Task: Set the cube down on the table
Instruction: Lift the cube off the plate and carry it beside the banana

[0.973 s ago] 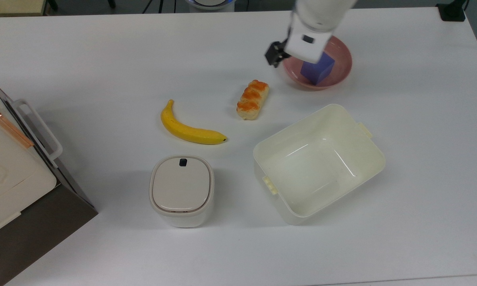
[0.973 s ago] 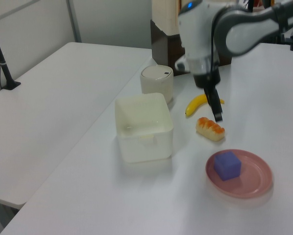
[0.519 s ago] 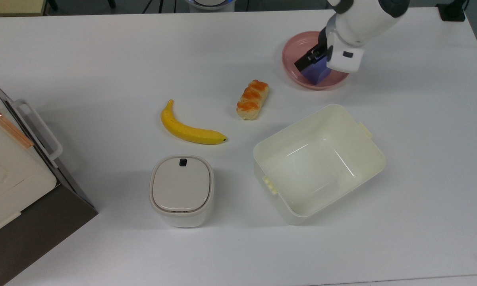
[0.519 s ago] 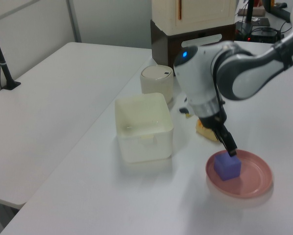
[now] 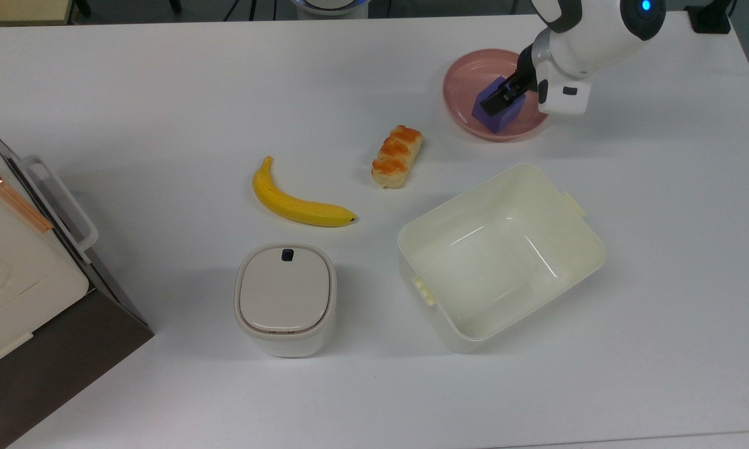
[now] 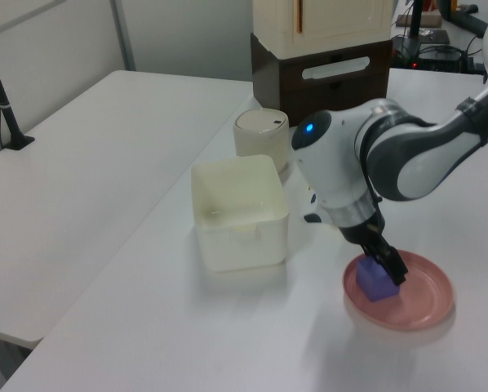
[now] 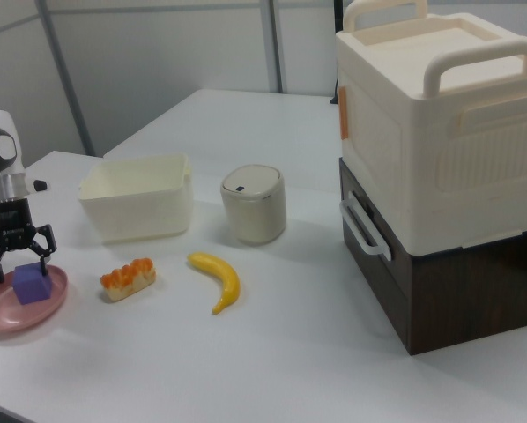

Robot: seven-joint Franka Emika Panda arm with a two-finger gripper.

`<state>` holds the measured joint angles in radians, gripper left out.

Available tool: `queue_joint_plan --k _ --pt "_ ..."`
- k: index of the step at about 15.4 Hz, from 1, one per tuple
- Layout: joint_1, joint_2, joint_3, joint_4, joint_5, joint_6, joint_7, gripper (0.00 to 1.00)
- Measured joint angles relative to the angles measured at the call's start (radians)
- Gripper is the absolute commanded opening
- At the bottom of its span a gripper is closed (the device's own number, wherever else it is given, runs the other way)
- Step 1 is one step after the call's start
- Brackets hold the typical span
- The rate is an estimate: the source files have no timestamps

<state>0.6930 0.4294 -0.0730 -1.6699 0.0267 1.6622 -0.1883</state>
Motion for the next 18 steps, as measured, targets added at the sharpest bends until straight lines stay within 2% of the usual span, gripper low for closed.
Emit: queue_joint_plan --k 2,3,8,11,14,18 --pt "0.004 0.010 0.000 0.001 0.000 0.002 0.000 0.38" --pt "0.003 0.011 -0.001 0.002 0.000 0.001 0.000 0.37" --pt "0.001 -0.007 -0.014 0.018 0.000 -0.027 -0.005 0.37" --pt "-0.031 -0.054 -0.021 0.045 -0.001 -0.084 -0.006 0.38" --pt "-0.098 -0.087 -0.028 0.065 -0.030 -0.096 -0.006 0.38" --pt "-0.246 -0.087 -0.039 0.082 -0.085 -0.083 -0.006 0.53"
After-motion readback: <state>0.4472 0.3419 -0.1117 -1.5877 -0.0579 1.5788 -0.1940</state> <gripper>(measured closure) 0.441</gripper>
